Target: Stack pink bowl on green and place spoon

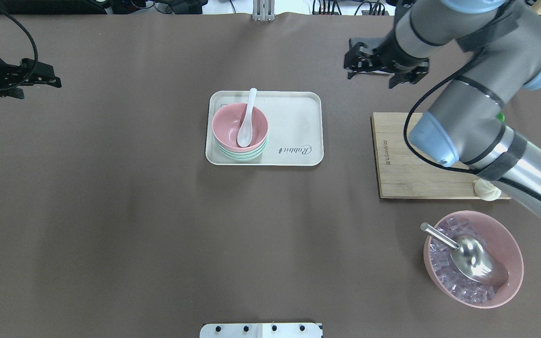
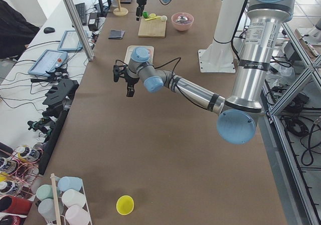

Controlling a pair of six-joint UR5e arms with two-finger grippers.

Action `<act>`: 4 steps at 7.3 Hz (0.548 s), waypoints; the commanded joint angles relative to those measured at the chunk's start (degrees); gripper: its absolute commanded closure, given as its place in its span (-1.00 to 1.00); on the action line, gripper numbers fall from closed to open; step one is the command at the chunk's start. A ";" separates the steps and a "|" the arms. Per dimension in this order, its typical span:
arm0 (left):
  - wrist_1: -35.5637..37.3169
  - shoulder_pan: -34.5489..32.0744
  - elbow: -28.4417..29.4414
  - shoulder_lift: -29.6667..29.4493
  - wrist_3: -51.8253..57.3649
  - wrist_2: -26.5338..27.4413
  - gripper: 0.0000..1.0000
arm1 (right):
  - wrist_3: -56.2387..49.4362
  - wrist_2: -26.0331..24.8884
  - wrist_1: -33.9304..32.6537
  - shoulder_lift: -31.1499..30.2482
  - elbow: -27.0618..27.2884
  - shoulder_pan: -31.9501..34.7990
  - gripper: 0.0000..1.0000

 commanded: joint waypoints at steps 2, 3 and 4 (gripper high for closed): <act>-0.19 0.06 1.21 0.24 0.09 0.04 -0.96 | -39.41 2.71 -9.72 -10.18 -0.95 11.15 -1.00; 0.07 0.06 3.74 -0.36 1.48 0.30 -0.96 | -46.67 10.21 -9.46 -12.13 -4.70 16.49 -1.00; 0.68 -1.86 4.11 -0.02 5.50 1.26 -0.96 | -53.09 14.46 -9.20 -15.97 -6.57 21.07 -1.00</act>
